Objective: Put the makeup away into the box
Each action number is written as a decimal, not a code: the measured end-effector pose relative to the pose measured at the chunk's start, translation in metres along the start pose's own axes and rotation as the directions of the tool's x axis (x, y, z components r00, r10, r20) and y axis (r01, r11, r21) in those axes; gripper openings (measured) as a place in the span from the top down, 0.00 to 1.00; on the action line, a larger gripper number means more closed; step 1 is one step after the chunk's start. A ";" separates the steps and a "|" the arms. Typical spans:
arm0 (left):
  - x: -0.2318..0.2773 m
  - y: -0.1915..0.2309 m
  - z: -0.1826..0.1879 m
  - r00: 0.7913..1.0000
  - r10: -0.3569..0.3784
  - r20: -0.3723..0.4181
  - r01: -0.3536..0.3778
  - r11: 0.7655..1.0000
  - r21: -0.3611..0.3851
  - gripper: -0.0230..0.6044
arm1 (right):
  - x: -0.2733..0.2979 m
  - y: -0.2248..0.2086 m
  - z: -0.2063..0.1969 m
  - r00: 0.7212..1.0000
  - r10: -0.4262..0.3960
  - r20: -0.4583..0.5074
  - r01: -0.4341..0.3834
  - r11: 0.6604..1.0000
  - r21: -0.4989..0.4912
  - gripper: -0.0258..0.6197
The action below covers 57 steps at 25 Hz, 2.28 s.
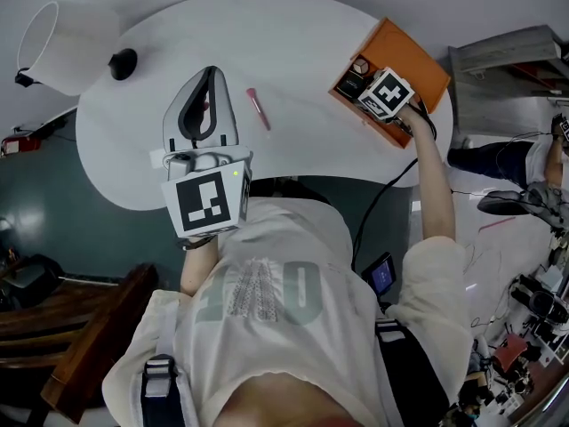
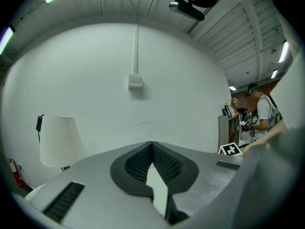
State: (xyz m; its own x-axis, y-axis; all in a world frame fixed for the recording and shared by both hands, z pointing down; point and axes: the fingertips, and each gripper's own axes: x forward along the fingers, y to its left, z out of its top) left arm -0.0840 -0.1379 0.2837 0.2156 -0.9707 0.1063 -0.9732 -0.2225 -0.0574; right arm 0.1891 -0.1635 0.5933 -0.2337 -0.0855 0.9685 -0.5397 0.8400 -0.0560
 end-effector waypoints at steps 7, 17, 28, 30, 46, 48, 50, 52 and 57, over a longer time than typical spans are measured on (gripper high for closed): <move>0.001 0.005 -0.005 1.000 0.003 -0.024 -0.002 1.000 0.009 0.95 | 0.004 -0.001 -0.004 1.000 -0.027 0.006 0.027 1.000 0.003 0.50; 0.005 0.001 -0.005 0.999 -0.021 -0.025 0.022 0.999 0.025 0.95 | -0.016 0.001 -0.004 0.997 -0.066 0.038 0.066 0.998 -0.009 0.50; 0.005 -0.009 0.017 0.997 -0.048 0.065 0.048 0.999 -0.003 0.95 | -0.170 0.053 0.102 0.787 -0.226 0.574 0.247 0.968 0.043 0.50; 0.005 -0.011 0.023 0.994 -0.051 0.092 0.052 0.999 -0.010 0.95 | -0.200 0.065 0.126 0.682 -0.268 0.680 0.280 0.955 0.095 0.50; -0.014 -0.007 0.050 0.984 -0.001 0.178 0.005 1.000 -0.022 0.95 | -0.328 0.149 0.208 0.068 -0.395 0.916 0.190 0.906 0.377 0.95; -0.016 -0.006 0.051 0.984 0.006 0.180 -0.001 1.000 -0.025 0.95 | -0.326 0.155 0.211 0.075 -0.389 0.918 0.195 0.909 0.369 0.95; -0.018 -0.004 0.050 0.984 0.009 0.176 -0.004 1.000 -0.025 0.95 | -0.324 0.159 0.213 0.083 -0.380 0.921 0.189 0.914 0.359 0.95; -0.019 -0.004 0.049 0.985 0.010 0.174 -0.006 1.000 -0.024 0.95 | -0.324 0.163 0.215 0.093 -0.365 0.926 0.185 0.920 0.345 0.95; -0.023 -0.005 0.048 0.984 0.012 0.177 -0.009 1.000 -0.021 0.95 | -0.306 0.170 0.221 0.160 -0.327 0.931 0.150 0.940 0.305 0.95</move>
State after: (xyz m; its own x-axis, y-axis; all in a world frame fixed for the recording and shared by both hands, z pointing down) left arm -0.0807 -0.1190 0.2340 0.2141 -0.9742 -0.0717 -0.9766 -0.2119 -0.0374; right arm -0.0094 -0.1131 0.2336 -0.6139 -0.7876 -0.0521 -0.7892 0.6139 0.0190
